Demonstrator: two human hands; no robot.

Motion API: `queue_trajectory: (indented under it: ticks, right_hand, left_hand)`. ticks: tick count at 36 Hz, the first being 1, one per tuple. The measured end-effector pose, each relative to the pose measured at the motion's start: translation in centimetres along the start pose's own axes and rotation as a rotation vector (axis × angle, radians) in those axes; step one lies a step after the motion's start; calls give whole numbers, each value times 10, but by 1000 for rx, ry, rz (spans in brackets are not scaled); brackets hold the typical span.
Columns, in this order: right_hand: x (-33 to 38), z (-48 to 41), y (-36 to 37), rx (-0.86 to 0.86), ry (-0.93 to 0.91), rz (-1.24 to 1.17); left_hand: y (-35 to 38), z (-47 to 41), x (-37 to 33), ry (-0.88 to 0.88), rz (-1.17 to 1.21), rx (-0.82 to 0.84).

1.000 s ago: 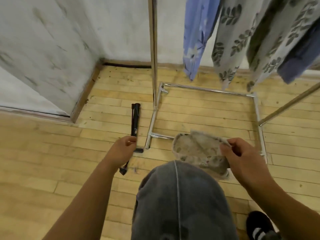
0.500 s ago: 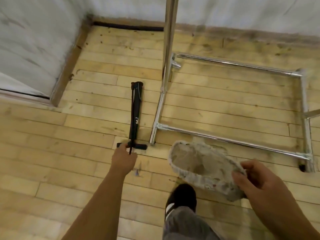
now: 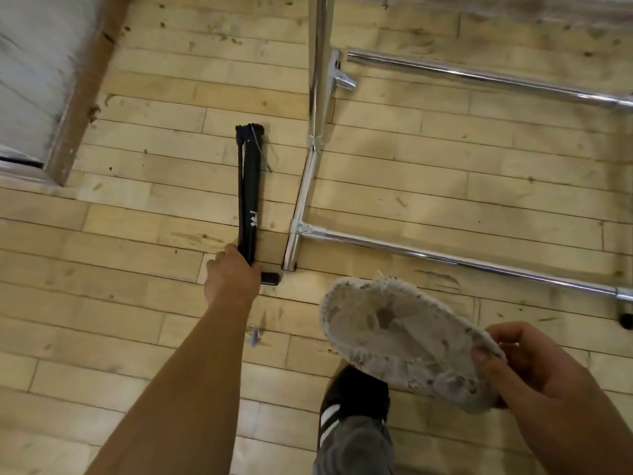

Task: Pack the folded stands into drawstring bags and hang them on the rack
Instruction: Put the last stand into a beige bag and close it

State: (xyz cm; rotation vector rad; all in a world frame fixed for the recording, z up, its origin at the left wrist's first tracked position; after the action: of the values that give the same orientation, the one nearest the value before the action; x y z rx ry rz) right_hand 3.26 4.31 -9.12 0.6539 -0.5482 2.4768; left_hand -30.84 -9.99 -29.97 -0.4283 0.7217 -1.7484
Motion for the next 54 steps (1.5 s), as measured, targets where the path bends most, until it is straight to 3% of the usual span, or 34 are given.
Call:
queue_trajectory:
  ticks: [11, 17, 33, 43, 54]
  right_hand:
    - [-1, 5, -11, -19, 9, -8]
    - [15, 33, -24, -38, -51, 64]
    - [19, 173, -91, -99, -389, 197]
    - [1, 260, -139, -45, -508, 217]
    - [-39, 283, -154, 5, -552, 90]
  left_hand:
    - [-9, 19, -8, -25, 35, -14]
    - [-31, 67, 3, 95, 160, 84]
    - [-123, 290, 15, 464, 19, -44]
    - [-164, 399, -32, 659, -217, -251]
    - [-199, 466, -76, 697, -527, -361]
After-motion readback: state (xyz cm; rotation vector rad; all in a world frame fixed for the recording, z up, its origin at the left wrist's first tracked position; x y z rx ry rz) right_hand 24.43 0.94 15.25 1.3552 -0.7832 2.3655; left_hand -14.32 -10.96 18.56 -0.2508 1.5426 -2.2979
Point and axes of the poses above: each hand's wrist, its own z-axis away from the middle knuckle, its own y-axis out of the palm, x = y × z, the point moved 5 cm from there along -z, towards the middle knuckle, and after that the axes turned 14 degrees about x, right-handed, at the moved point
